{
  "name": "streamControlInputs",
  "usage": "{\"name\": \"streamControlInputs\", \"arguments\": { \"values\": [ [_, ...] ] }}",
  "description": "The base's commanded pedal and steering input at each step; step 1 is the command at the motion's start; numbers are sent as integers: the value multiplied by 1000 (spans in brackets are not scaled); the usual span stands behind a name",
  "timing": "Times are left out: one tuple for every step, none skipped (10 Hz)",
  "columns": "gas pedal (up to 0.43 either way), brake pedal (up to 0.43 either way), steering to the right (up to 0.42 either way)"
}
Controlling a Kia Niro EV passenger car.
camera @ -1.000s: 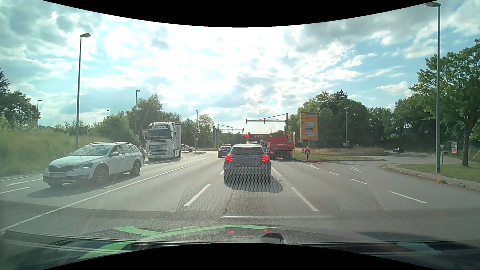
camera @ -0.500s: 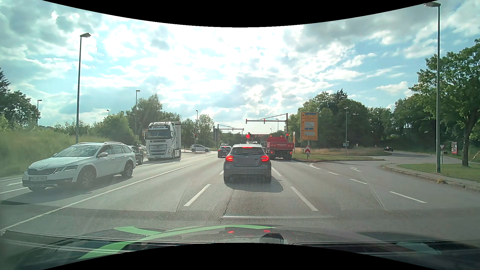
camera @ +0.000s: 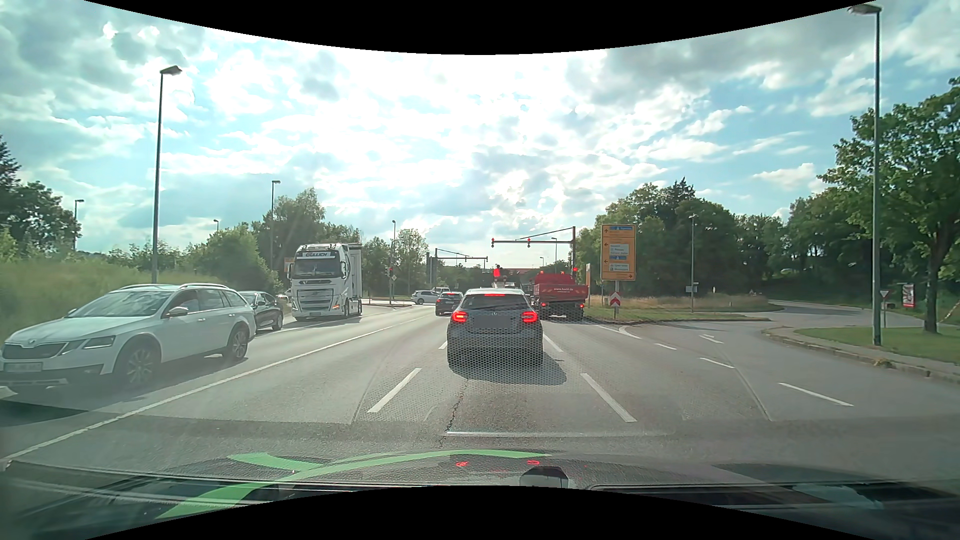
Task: Follow the waypoints while adhering to traffic rules and regulations
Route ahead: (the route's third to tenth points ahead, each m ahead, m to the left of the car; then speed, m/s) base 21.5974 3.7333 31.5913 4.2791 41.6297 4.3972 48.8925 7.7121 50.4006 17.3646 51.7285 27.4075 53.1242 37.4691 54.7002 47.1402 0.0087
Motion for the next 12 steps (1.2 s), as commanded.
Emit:
{"name": "streamControlInputs", "arguments": {
  "values": [
    [0, 543, -8],
    [0, 543, -8],
    [0, 543, -8],
    [0, 543, -8],
    [0, 543, -8],
    [0, 543, -8],
    [0, 543, -8],
    [0, 543, -8],
    [0, 543, -8],
    [0, 543, -8],
    [0, 543, -8],
    [0, 543, -8]
  ]
}}
